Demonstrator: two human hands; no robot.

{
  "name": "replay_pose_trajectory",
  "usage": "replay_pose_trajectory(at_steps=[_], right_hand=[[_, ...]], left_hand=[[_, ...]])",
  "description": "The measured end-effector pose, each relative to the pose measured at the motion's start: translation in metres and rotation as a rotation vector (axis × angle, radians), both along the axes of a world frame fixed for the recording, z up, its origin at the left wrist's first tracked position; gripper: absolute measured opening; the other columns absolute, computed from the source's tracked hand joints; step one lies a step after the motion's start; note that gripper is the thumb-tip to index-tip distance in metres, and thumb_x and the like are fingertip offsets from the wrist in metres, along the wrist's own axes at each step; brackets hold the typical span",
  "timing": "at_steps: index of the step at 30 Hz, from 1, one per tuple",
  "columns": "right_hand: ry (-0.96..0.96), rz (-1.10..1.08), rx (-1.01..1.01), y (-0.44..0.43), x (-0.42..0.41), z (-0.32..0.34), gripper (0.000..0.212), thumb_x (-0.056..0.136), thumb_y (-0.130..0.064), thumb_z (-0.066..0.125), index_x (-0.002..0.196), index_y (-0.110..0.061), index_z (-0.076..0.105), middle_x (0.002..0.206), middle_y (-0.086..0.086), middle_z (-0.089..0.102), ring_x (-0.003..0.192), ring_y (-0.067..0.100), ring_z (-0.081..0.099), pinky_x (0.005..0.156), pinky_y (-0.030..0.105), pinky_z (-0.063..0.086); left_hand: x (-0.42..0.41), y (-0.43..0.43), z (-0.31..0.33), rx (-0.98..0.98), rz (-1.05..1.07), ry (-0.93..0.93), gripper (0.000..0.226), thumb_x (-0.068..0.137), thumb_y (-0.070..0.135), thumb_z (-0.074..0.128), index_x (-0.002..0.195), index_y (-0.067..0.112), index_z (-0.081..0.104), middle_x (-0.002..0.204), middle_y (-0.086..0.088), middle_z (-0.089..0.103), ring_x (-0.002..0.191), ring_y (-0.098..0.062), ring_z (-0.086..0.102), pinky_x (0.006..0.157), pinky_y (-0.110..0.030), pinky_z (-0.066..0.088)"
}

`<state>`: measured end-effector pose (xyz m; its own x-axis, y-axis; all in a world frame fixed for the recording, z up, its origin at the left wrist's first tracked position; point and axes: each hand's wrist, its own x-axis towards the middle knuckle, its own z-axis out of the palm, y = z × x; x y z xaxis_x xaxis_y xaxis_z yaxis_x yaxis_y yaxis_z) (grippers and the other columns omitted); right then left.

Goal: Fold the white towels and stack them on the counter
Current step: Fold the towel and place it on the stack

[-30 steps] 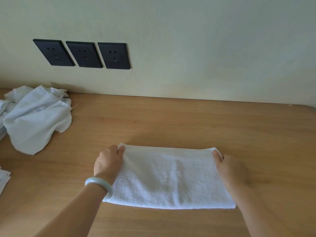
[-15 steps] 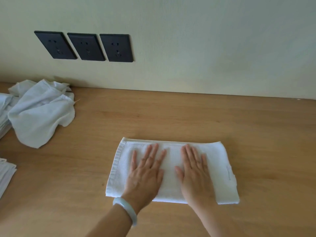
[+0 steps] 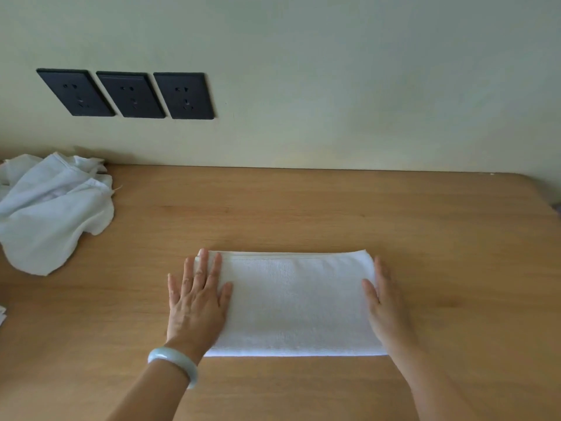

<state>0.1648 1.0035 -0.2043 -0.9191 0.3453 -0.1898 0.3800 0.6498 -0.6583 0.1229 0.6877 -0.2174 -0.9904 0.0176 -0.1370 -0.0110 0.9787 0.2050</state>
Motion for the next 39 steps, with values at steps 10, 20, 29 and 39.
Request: replay_pose_trajectory(at_steps=[10, 20, 29, 39], right_hand=[[-0.292, -0.149, -0.334, 0.041, 0.053, 0.043, 0.017, 0.085, -0.023, 0.066, 0.07, -0.015, 0.069, 0.058, -0.007, 0.061, 0.052, 0.007, 0.051, 0.055, 0.025, 0.037], [-0.464, -0.194, -0.824, 0.055, 0.065, 0.04, 0.017, 0.087, -0.017, 0.069, 0.079, -0.005, 0.061, 0.052, 0.01, 0.05, 0.034, 0.011, 0.018, 0.039, 0.022, 0.007], [-0.529, -0.186, -0.771, 0.064, 0.079, 0.036, 0.024, 0.082, -0.026, 0.074, 0.085, -0.004, 0.069, 0.052, 0.01, 0.051, 0.033, 0.012, 0.025, 0.037, 0.019, 0.012], [0.245, 0.031, 0.11, -0.018, 0.022, 0.037, 0.037, 0.096, -0.012, 0.04, 0.127, -0.013, 0.059, 0.128, 0.001, 0.061, 0.121, 0.017, 0.055, 0.098, 0.025, 0.042]], left_hand=[[0.004, 0.177, 0.023, -0.057, -0.949, 0.155, 0.059, 0.099, 0.034, 0.023, 0.154, 0.013, 0.024, 0.164, -0.007, 0.012, 0.151, -0.024, 0.006, 0.122, -0.048, 0.011], [-0.001, 0.204, -0.007, -0.119, -0.897, 0.104, 0.063, 0.1, 0.052, 0.008, 0.156, 0.027, -0.004, 0.164, 0.0, -0.009, 0.149, -0.027, -0.017, 0.119, -0.059, -0.003], [-0.001, 0.206, -0.008, -0.098, -0.859, 0.083, 0.068, 0.098, 0.056, -0.005, 0.157, 0.022, 0.001, 0.164, 0.003, -0.004, 0.15, -0.025, -0.012, 0.119, -0.058, 0.002], [0.018, 0.155, -0.003, 0.014, -0.59, 0.137, 0.059, 0.103, 0.041, 0.019, 0.156, 0.014, 0.018, 0.164, -0.004, 0.012, 0.151, -0.022, 0.008, 0.118, -0.05, 0.009]])
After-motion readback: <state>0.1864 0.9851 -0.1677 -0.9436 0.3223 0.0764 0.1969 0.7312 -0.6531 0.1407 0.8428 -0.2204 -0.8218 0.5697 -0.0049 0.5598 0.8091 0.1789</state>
